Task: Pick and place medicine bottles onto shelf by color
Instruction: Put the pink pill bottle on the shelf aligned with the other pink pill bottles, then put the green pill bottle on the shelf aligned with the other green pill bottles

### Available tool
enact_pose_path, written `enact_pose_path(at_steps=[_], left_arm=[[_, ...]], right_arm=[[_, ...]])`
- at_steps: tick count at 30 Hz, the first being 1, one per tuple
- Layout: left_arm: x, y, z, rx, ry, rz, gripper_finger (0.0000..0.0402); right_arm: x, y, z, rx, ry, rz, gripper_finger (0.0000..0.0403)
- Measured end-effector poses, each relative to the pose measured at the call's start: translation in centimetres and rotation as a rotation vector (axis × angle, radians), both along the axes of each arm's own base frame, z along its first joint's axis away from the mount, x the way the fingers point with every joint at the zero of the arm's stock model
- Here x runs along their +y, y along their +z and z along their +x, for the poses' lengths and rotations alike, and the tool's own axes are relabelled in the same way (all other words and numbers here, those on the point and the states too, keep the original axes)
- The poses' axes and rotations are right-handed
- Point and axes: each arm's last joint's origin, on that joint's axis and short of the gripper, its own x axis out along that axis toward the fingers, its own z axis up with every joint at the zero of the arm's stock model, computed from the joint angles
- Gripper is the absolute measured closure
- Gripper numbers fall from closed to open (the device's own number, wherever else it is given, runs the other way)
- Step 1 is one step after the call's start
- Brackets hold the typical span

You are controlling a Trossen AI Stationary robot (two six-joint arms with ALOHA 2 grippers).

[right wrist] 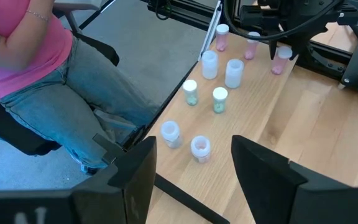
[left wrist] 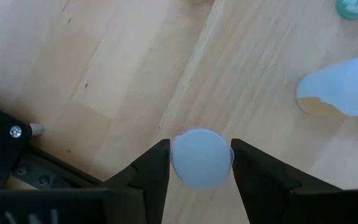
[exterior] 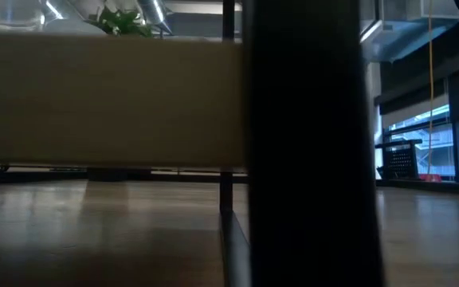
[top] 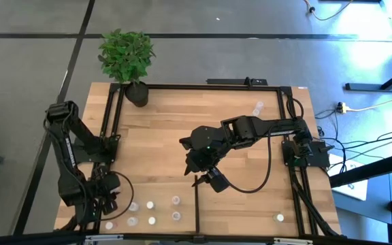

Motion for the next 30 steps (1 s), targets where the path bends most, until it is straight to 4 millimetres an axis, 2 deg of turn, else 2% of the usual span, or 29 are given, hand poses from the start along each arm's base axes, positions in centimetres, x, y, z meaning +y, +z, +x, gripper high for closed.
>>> enact_pose_path(at_steps=[24, 30], left_arm=[[2.0, 3.1, -0.6, -0.041, -0.019, -0.150, 0.0239], [2.8, 3.6, -0.8, -0.040, -0.029, -0.139, 0.0239]], right_arm=[[0.0, 0.0, 0.0, 0.000, 0.000, 0.000, 0.0193], [0.0, 0.0, 0.0, 0.000, 0.000, 0.000, 0.0193]])
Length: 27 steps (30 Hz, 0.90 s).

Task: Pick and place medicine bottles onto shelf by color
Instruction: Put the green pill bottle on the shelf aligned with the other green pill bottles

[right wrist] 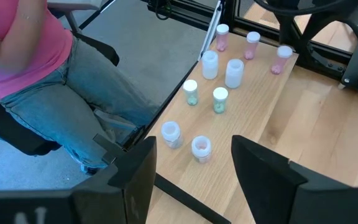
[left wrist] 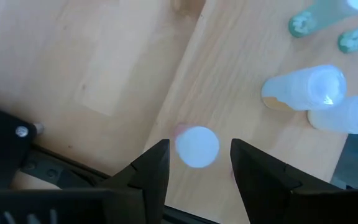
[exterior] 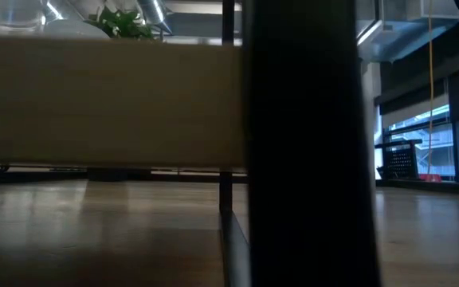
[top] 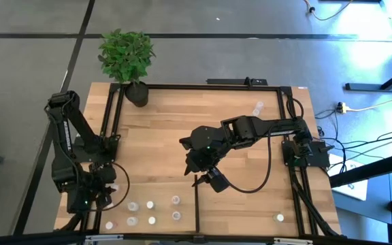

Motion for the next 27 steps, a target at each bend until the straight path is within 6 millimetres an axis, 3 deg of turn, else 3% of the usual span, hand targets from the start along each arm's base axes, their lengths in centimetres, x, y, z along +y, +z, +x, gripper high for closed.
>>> enact_pose_path(at_steps=[9, 27], left_arm=[[1.3, 1.2, -0.3, -0.043, -0.013, -0.033, 0.0239], [5.2, 4.6, -0.5, -0.460, -0.094, 0.016, 0.0239]], right_arm=[[0.0, 0.0, 0.0, 0.000, 0.000, 0.000, 0.0193], [0.0, 0.0, 0.0, 0.000, 0.000, 0.000, 0.0193]])
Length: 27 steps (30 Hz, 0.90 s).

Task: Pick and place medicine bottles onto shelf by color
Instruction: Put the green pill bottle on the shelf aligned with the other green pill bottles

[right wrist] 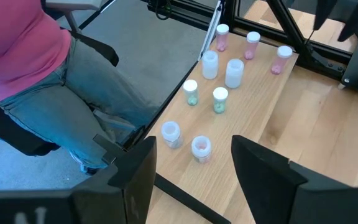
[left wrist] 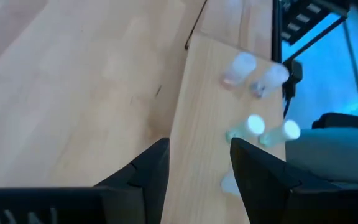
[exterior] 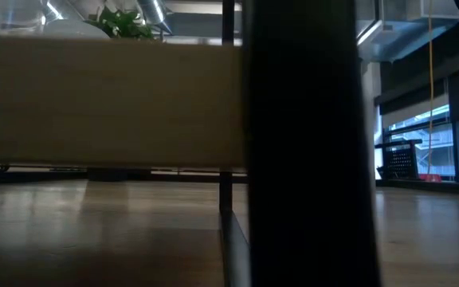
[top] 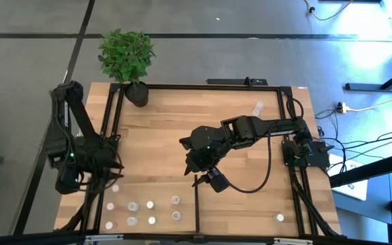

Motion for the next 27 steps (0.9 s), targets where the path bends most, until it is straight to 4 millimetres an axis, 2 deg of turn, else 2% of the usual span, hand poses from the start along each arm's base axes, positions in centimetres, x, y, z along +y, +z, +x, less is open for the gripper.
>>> enact_pose_path(at_steps=[7, 19, 27], left_arm=[[1.0, 0.7, -0.1, -0.095, -0.006, 0.032, 0.0239], [1.4, 1.3, 0.2, -0.325, 0.016, 0.250, 0.0239], [1.9, 1.6, 0.5, -0.368, 0.053, 0.297, 0.0239]], right_arm=[[0.0, 0.0, 0.0, 0.000, 0.000, 0.000, 0.0193], [0.0, 0.0, 0.0, -0.015, 0.017, -0.015, 0.0193], [-0.1, 0.1, 0.1, 0.001, -0.021, 0.024, 0.0193]])
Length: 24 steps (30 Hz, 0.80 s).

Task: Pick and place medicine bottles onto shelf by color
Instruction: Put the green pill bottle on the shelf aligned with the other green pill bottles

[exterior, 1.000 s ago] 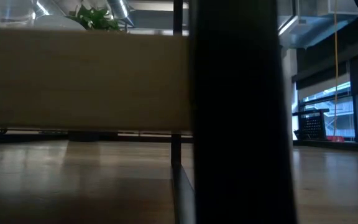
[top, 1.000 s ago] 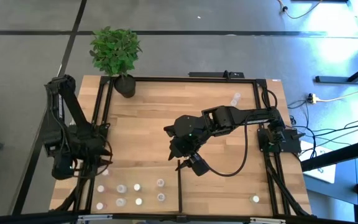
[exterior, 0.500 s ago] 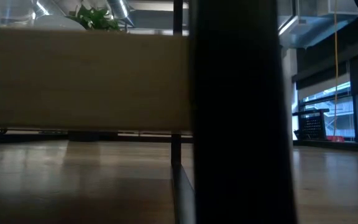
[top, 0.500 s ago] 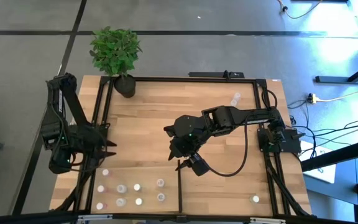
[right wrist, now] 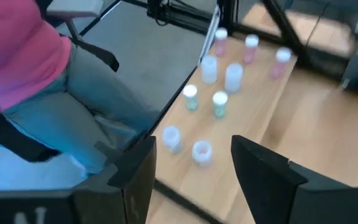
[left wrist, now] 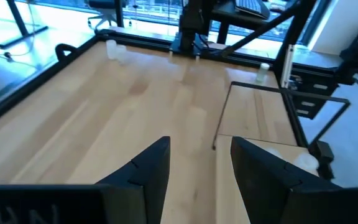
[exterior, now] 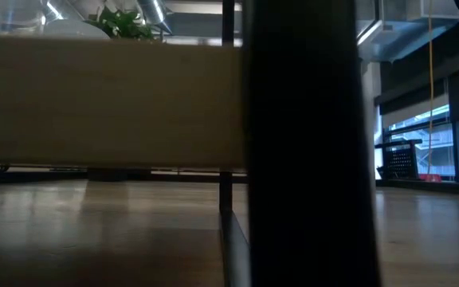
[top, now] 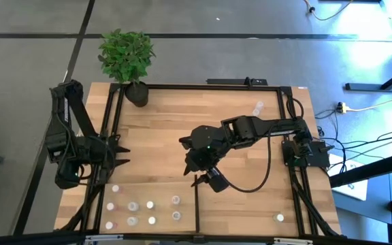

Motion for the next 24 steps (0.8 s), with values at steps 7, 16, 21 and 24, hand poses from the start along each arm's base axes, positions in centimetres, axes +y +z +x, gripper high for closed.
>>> enact_pose_path(at_steps=[7, 16, 21, 24], left_arm=[[0.3, 0.0, 0.6, 0.006, 0.037, 0.043, 0.0239], [0.5, 0.0, 1.0, 0.010, 0.068, 0.059, 0.0239], [0.5, 0.0, 1.0, 0.027, 0.059, 0.050, 0.0239], [0.5, -0.1, 1.0, 0.038, 0.053, 0.046, 0.0239]], right_arm=[[-0.2, -0.6, -1.1, 0.156, 0.013, 0.035, 0.0193], [-0.9, 0.1, -3.2, 0.246, -0.088, -0.032, 0.0193], [-2.1, 1.7, -5.6, 0.267, -0.319, -0.153, 0.0193], [-2.3, 2.8, -7.1, 0.248, -0.452, -0.193, 0.0193]])
